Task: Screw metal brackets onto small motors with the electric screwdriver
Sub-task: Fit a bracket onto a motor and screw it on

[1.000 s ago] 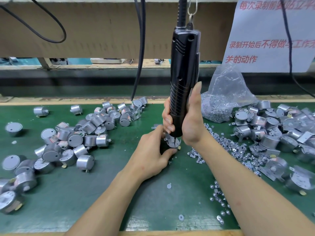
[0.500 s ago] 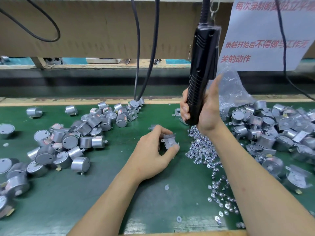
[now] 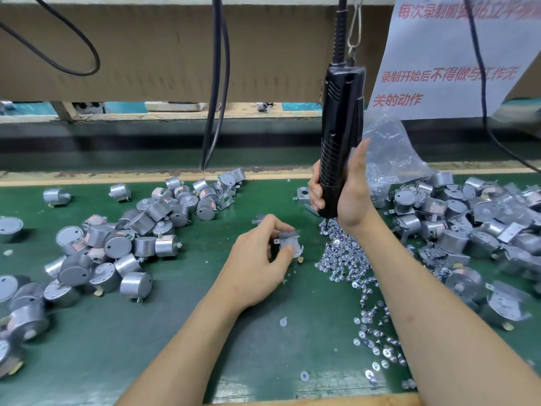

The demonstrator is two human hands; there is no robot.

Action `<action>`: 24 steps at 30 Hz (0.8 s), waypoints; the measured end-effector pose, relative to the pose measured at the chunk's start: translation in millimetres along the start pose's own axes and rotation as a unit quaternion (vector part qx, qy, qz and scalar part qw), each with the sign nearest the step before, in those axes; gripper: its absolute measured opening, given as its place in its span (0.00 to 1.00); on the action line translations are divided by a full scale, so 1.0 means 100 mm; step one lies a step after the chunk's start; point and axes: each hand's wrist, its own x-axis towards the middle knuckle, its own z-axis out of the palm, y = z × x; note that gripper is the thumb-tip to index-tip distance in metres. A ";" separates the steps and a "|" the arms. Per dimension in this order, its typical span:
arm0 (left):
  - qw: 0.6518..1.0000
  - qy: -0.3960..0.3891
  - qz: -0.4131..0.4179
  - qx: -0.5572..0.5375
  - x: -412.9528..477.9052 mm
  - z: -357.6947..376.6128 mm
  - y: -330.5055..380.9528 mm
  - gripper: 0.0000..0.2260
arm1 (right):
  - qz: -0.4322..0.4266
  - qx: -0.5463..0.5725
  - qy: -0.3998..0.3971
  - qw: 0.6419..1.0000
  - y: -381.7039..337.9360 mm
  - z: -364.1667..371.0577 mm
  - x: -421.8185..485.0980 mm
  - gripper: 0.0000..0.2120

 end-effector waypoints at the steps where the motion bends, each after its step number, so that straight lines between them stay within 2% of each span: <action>1: 1.000 -0.001 0.000 -0.001 0.00 0.00 0.01 0.06 | -0.001 -0.001 0.001 1.000 0.01 0.00 0.00 0.42; 9: 1.000 -0.008 0.000 0.017 -0.01 -0.01 0.04 0.16 | -0.002 -0.006 0.010 1.000 0.04 -0.02 0.01 0.43; 24: 0.999 -0.003 0.006 0.035 -0.01 -0.01 0.03 0.17 | -0.003 -0.004 0.004 1.000 0.05 0.00 0.00 0.42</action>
